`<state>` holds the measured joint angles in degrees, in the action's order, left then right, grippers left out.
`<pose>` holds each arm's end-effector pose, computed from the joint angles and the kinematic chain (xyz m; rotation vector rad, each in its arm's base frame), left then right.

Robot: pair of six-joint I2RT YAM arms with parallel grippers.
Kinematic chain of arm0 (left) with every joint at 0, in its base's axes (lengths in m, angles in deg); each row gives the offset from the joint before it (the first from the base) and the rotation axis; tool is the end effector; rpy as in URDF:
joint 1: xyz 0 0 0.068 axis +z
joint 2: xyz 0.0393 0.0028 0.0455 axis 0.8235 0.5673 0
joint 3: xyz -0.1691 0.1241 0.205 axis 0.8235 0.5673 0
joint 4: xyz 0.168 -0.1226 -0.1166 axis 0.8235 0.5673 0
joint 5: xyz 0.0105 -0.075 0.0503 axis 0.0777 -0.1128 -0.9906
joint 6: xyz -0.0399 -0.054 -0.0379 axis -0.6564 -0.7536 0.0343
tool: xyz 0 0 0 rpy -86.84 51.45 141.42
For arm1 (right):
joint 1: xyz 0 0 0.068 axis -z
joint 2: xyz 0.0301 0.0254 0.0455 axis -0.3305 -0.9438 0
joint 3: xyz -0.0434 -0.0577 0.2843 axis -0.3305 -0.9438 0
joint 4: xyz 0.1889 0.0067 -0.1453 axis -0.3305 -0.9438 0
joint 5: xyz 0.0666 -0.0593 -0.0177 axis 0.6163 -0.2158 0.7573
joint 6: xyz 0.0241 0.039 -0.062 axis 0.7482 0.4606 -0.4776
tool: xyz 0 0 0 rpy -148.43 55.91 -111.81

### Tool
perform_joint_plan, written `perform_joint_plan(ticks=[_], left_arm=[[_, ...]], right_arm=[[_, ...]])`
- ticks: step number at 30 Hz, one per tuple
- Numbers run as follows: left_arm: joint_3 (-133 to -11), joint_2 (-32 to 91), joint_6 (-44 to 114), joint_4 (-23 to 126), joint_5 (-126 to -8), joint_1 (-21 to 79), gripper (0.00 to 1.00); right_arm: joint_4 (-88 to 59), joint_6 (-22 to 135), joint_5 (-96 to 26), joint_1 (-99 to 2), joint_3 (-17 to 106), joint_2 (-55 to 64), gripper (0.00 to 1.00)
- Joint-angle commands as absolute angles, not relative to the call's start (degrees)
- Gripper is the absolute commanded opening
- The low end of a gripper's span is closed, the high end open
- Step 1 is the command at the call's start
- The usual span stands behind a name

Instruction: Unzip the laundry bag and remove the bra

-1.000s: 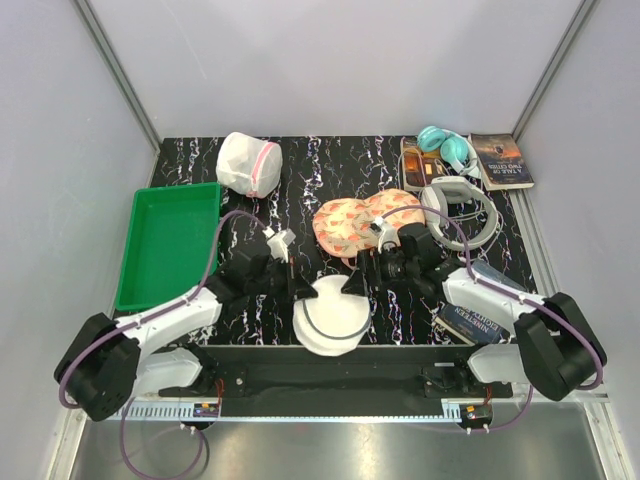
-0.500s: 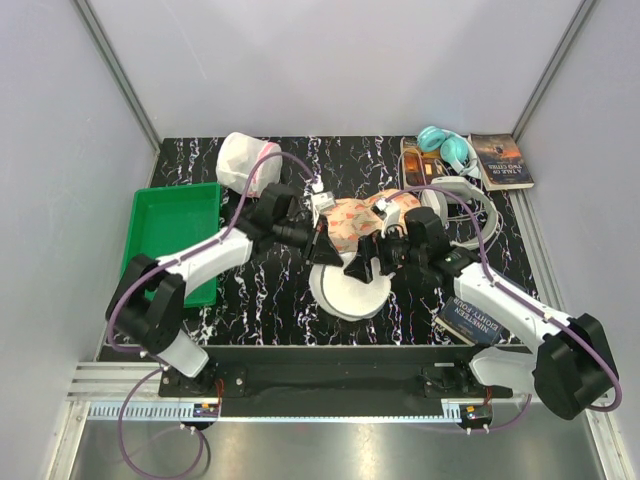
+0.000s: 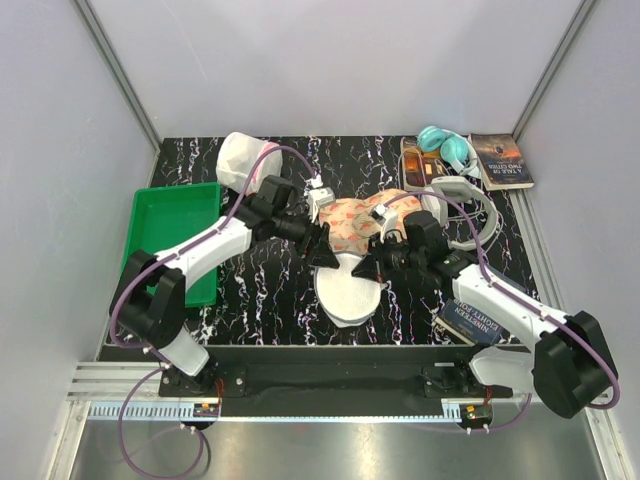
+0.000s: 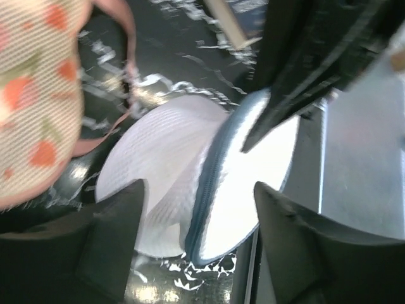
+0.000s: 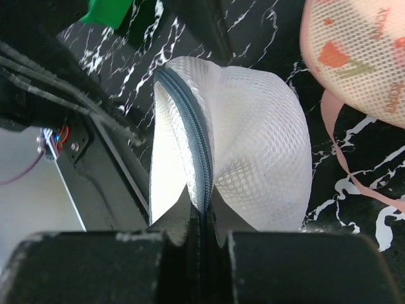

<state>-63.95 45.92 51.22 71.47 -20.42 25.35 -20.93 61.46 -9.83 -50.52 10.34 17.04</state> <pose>0.2588 -0.2121 0.2687 1.1380 2.0026 -1.3458 0.1912 0.1578 0.2581 -0.7249 2.1293 1.0437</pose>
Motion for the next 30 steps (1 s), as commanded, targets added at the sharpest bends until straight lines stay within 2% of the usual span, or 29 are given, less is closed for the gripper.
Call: perform_joint_plan(ticks=[1, 6, 11, 15, 21, 30], left_arm=[[-63.2, 39.2, 43.2, 66.1, -35.6, 25.6, 0.84], [-55.0, 30.8, 28.5, 60.1, -49.8, 25.6, 0.87], [-40.3, 23.4, 17.2, 54.4, -55.5, 24.2, 0.86], [-31.9, 19.9, 7.8, 44.0, -56.7, 21.9, 0.86], [-26.1, 21.4, -1.0, 29.9, -56.7, 20.9, 0.86], [-25.3, 29.5, -6.5, 18.1, -54.7, 20.8, 0.82]], right_arm=[[-15.1, 68.9, -14.9, -50.9, 11.1, 15.9, 0.00], [-8.0, 81.2, -26.4, -50.9, 10.5, 13.9, 0.00], [-2.4, 89.5, -34.2, -51.2, 10.0, 11.6, 0.00], [-1.5, 93.7, -40.0, -52.3, 10.6, 10.2, 0.00], [-0.5, 97.4, -42.6, -53.5, 11.5, 7.9, 0.00], [1.6, 99.9, -45.0, -55.2, 10.3, 7.9, 0.00]])
